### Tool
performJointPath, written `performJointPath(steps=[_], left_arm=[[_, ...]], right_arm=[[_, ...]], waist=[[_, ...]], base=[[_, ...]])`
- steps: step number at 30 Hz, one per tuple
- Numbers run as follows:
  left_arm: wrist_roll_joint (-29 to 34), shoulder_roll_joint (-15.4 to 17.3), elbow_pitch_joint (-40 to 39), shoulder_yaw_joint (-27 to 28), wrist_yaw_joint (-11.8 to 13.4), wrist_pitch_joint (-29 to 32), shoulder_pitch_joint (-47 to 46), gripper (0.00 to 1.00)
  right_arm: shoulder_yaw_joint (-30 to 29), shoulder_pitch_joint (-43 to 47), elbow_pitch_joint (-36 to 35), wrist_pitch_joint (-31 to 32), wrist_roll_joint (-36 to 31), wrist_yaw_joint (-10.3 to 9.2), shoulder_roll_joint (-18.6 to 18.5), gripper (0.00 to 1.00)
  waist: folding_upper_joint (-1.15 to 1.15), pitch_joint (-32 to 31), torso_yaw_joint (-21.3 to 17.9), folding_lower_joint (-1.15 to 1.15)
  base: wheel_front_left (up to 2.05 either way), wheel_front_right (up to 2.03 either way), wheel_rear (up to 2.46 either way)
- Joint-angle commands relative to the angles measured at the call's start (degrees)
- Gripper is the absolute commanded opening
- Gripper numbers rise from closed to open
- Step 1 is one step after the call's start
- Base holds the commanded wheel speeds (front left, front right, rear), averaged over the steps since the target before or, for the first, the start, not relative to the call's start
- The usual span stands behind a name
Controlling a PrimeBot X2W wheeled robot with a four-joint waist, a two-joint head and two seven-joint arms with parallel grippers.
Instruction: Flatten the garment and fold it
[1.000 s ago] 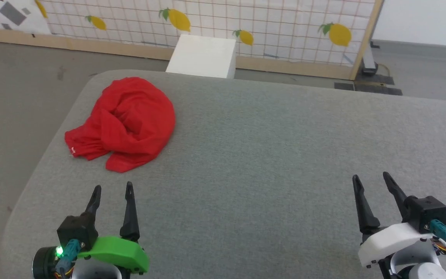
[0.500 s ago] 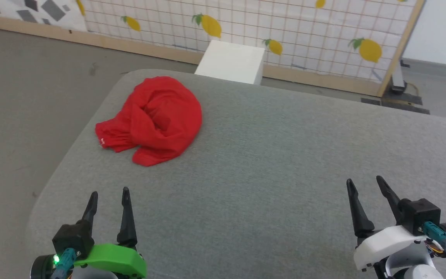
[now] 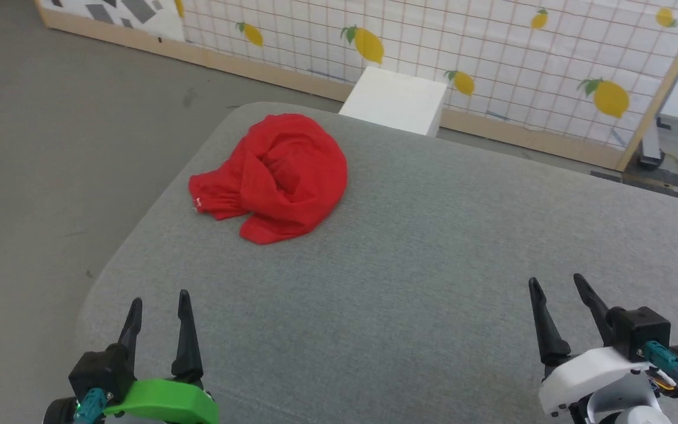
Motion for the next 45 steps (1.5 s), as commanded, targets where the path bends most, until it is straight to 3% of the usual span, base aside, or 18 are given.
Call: performJointPath(steps=[1, 39, 45], left_arm=[[-0.43, -0.14, -0.18, -0.01, 0.18, -0.68, 1.03, 1.00], [-6.27, -0.21, -0.89, -1.67, 1.57, -5.26, 1.61, 1.00], [-6.38, -0.21, -0.74, -1.90, 1.69, -5.26, 1.40, 1.00]], right_arm=[[-0.38, 0.33, 0.35, -0.79, 0.16, -0.06, 0.00, 1.00], [-4.02, -0.17, 1.86, -2.58, 0.76, -0.09, 0.00, 1.00], [-4.02, -0.33, 1.59, -2.26, 0.58, -0.09, 0.00, 1.00]], waist=[[0.00, 0.04, 0.85, 0.00], [0.00, 1.04, 8.00, 0.00], [0.00, 1.31, 7.57, 0.00]], base=[[0.00, 0.00, 0.00], [0.00, 0.00, 0.00], [0.00, 0.00, 0.00]])
